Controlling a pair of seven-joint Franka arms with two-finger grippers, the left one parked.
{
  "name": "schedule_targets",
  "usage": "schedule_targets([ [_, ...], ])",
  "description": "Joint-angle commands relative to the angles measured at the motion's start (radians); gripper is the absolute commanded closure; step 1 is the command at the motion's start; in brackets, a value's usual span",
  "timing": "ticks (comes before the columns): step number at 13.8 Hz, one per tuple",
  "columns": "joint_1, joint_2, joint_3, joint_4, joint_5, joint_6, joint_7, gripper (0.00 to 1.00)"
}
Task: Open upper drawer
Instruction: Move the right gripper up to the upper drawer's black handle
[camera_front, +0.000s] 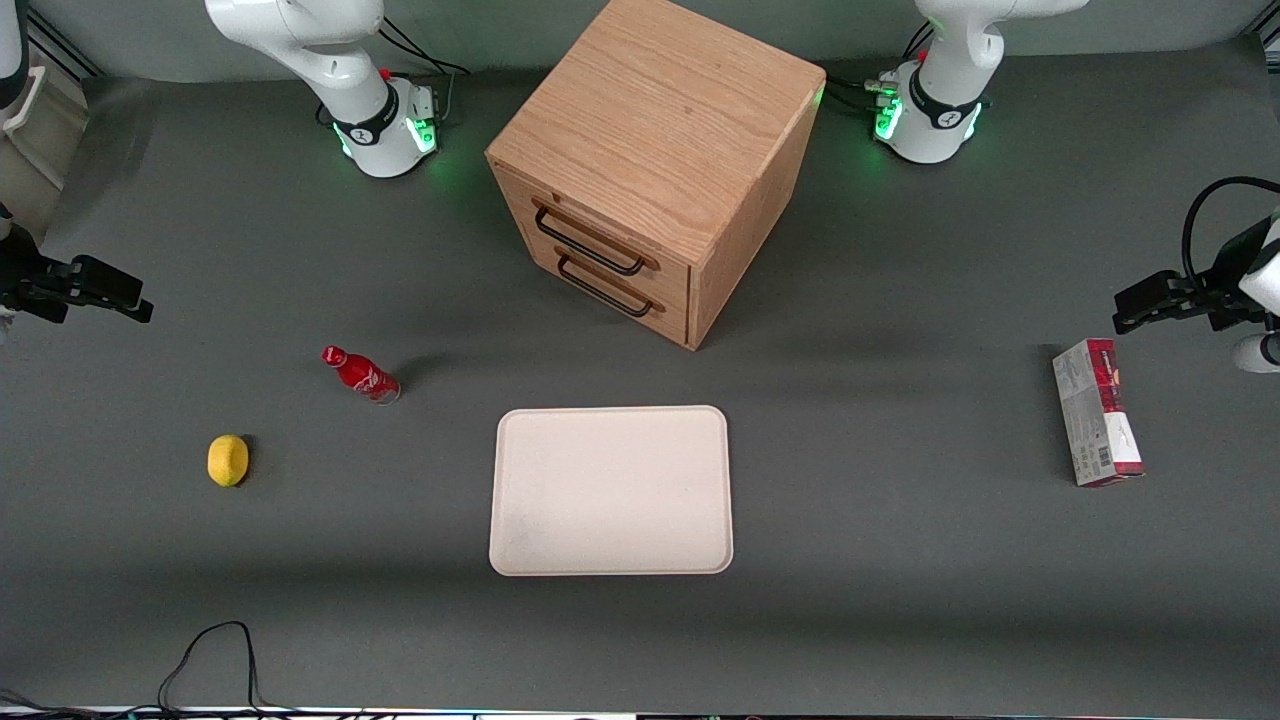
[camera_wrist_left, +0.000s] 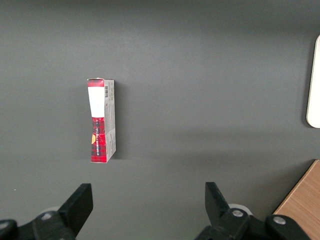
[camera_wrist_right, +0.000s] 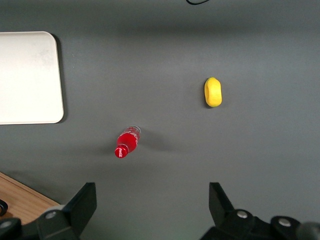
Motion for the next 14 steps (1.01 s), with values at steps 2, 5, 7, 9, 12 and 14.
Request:
schedule_targets([
  [2, 0.002, -0.013, -0.001, -0.011, -0.019, -0.009, -0.014, 0.00],
  [5, 0.005, 0.019, 0.010, 0.014, -0.009, -0.009, -0.009, 0.00],
  [7, 0.055, 0.053, 0.025, 0.061, -0.008, -0.008, -0.020, 0.00],
  [9, 0.117, 0.102, 0.025, 0.107, -0.005, -0.008, -0.022, 0.00],
  [12, 0.245, 0.137, 0.028, 0.130, -0.003, 0.006, -0.023, 0.00],
  [14, 0.353, 0.158, 0.028, 0.130, 0.001, 0.008, -0.023, 0.00],
])
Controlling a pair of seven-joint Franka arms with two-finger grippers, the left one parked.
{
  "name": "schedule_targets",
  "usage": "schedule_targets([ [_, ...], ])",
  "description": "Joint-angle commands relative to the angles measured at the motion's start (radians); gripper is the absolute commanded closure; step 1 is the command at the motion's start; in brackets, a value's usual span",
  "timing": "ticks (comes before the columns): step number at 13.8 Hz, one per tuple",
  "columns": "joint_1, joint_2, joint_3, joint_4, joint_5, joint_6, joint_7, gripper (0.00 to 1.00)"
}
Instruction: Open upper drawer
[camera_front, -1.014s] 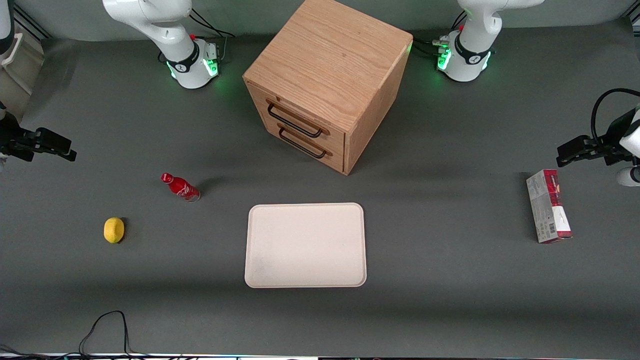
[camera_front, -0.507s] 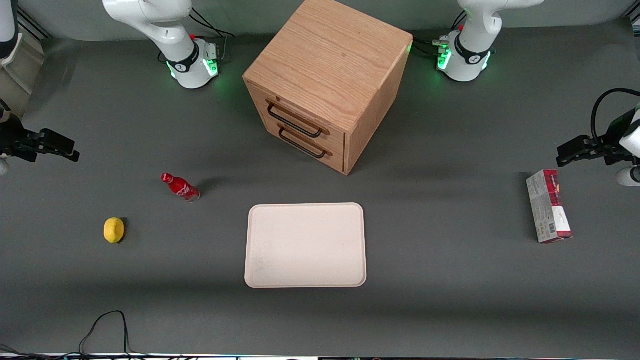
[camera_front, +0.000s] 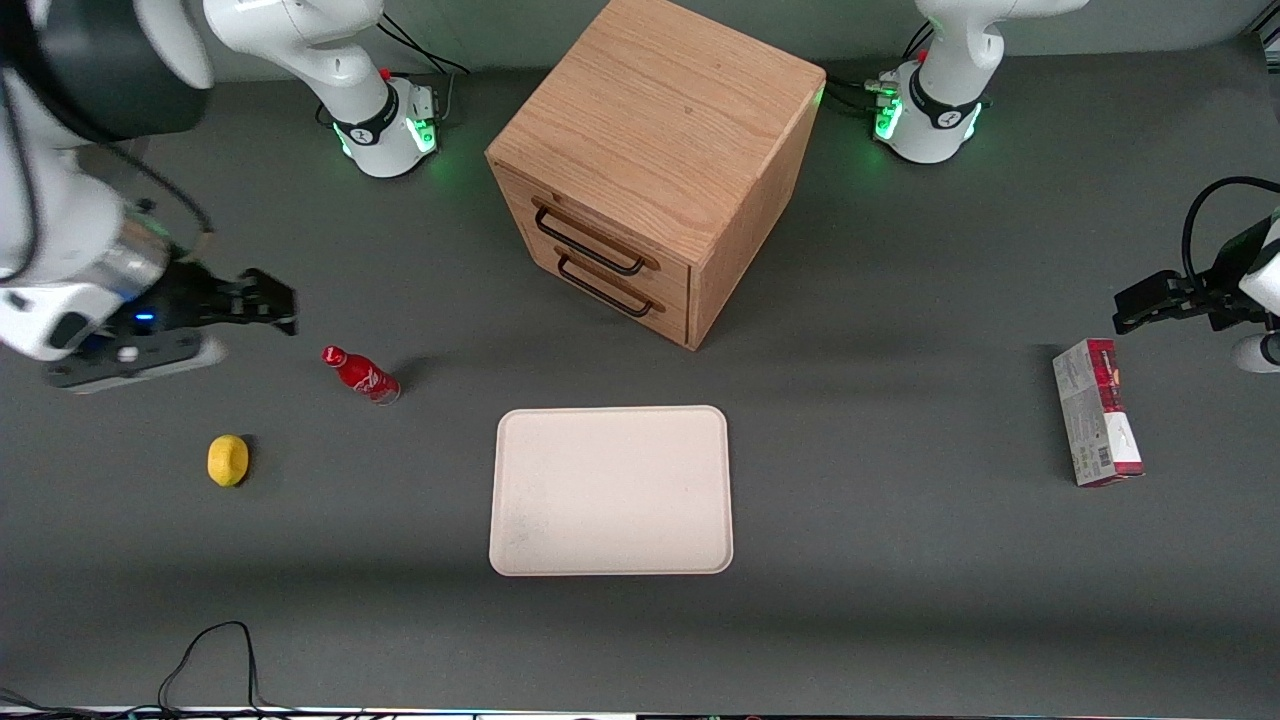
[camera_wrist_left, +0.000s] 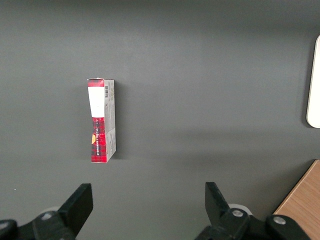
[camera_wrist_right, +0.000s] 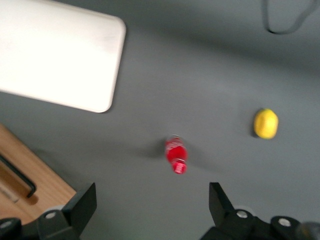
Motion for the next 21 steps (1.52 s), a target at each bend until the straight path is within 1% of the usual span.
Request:
schedule_targets([
  [1, 0.126, 0.038, -0.007, 0.037, 0.023, -0.004, -0.018, 0.00],
  [3, 0.193, 0.061, -0.007, 0.037, 0.069, -0.002, -0.021, 0.00],
  [6, 0.305, 0.088, -0.007, 0.031, 0.067, 0.025, -0.026, 0.00],
  [7, 0.339, 0.093, -0.007, 0.029, 0.067, 0.028, -0.059, 0.00],
  [10, 0.414, 0.099, -0.009, 0.025, 0.063, 0.028, -0.096, 0.00],
  [12, 0.441, 0.090, -0.009, 0.005, 0.060, 0.039, -0.206, 0.00],
  [14, 0.453, 0.067, -0.009, -0.041, 0.058, 0.067, -0.224, 0.00],
  [16, 0.483, 0.010, -0.009, -0.148, 0.060, 0.145, -0.227, 0.00],
  [17, 0.482, -0.002, -0.009, -0.174, 0.066, 0.159, -0.236, 0.00],
  [18, 0.482, -0.002, -0.013, -0.176, 0.074, 0.159, -0.283, 0.00],
  [21, 0.474, -0.008, -0.058, -0.182, 0.184, 0.144, -0.397, 0.00],
])
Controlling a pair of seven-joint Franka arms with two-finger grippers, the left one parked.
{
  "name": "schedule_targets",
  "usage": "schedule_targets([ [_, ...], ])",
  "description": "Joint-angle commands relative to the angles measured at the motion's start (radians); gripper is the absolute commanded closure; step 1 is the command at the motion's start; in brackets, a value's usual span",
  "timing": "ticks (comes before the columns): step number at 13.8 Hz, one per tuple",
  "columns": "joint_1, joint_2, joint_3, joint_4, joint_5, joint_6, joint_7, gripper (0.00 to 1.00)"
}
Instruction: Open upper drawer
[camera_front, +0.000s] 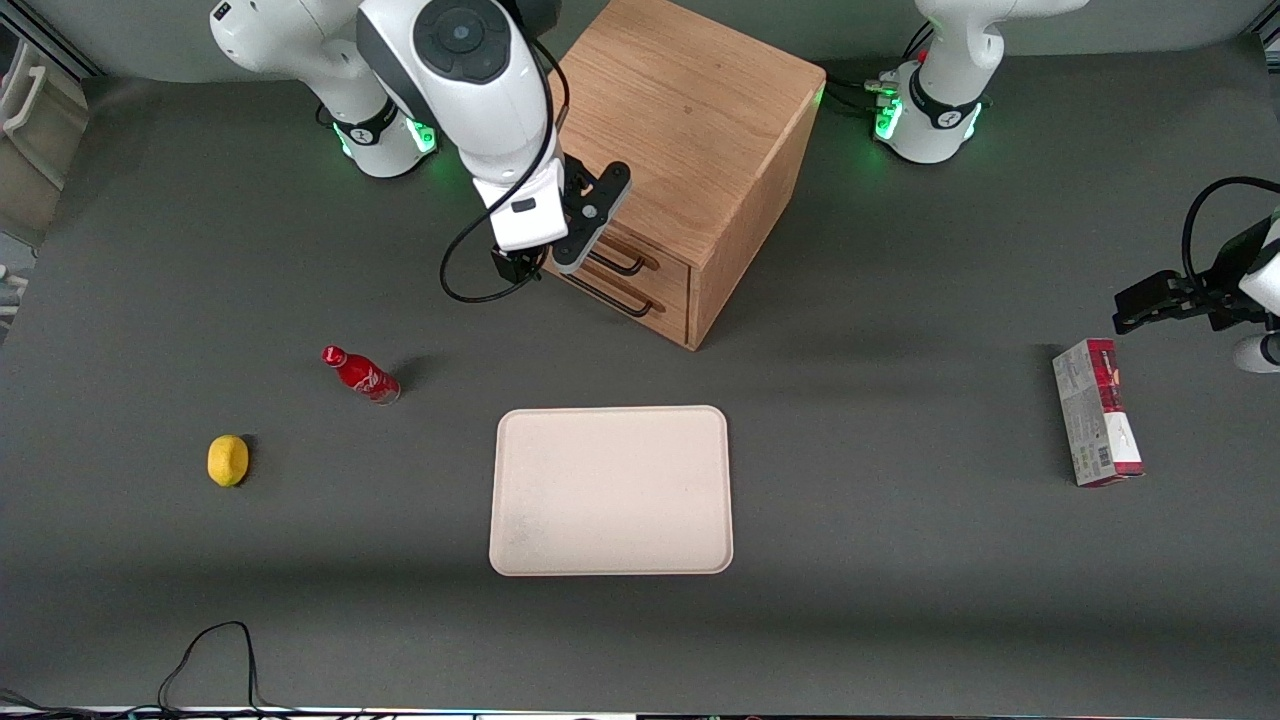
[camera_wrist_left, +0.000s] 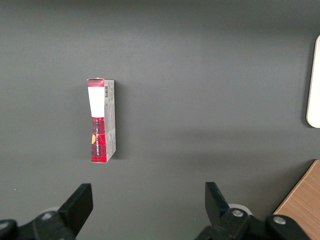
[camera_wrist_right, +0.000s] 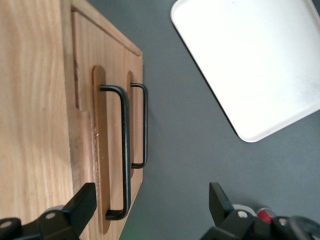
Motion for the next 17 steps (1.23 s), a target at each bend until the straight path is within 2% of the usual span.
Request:
schedule_targets([
  [1, 0.004, -0.041, -0.045, -0.043, 0.092, 0.007, -0.094, 0.00],
  [3, 0.004, -0.041, -0.051, -0.043, 0.117, -0.001, -0.092, 0.00],
  [6, 0.011, -0.025, -0.048, -0.050, 0.117, 0.014, -0.091, 0.00],
  [13, 0.013, -0.025, -0.040, -0.182, 0.117, 0.151, -0.091, 0.00],
  [17, 0.034, -0.014, -0.039, -0.187, 0.117, 0.166, -0.089, 0.00],
])
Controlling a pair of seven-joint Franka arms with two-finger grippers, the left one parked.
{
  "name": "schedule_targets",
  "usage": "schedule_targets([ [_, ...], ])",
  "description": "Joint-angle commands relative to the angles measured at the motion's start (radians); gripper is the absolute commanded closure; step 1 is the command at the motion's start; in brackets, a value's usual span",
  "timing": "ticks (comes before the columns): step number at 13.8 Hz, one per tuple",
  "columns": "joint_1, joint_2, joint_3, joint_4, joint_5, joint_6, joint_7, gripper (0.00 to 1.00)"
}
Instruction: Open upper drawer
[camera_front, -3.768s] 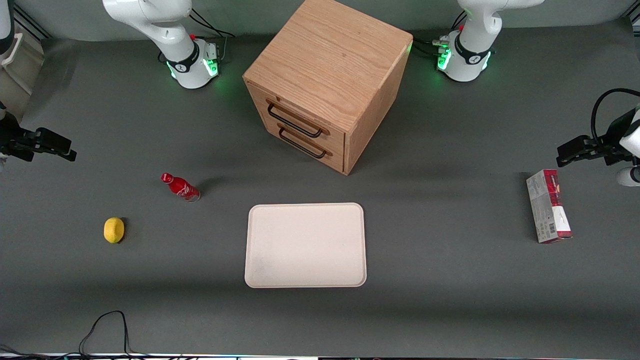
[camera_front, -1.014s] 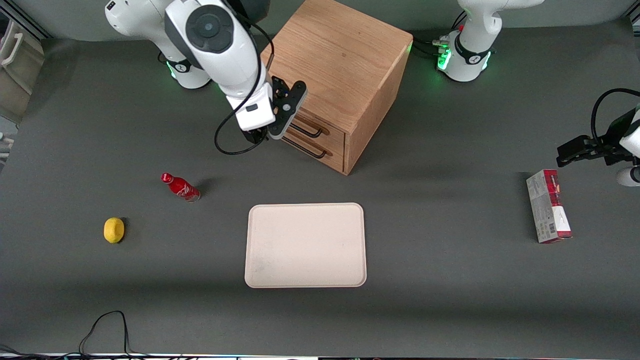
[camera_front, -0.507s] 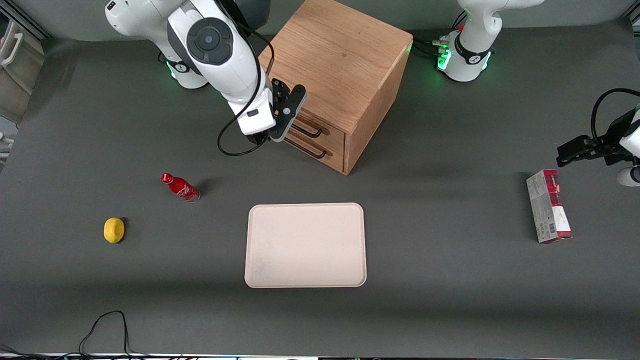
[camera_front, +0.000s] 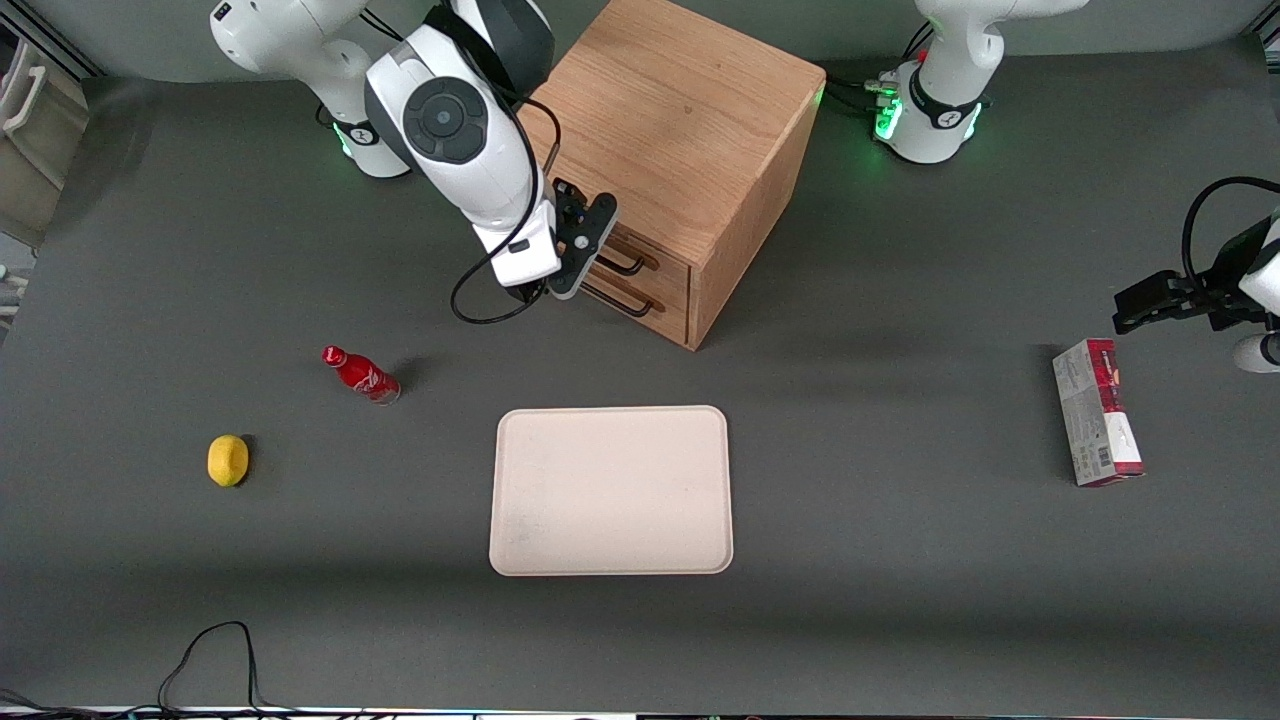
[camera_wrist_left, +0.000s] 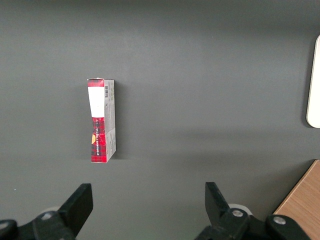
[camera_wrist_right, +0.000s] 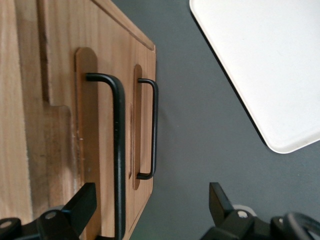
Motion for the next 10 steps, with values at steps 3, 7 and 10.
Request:
schedule_targets([
  [3, 0.015, 0.000, -0.007, -0.057, 0.027, 0.074, -0.022, 0.00],
  [7, 0.013, 0.018, -0.010, -0.071, 0.027, 0.102, -0.027, 0.00],
  [10, 0.013, 0.038, -0.010, -0.072, 0.027, 0.123, -0.025, 0.00],
])
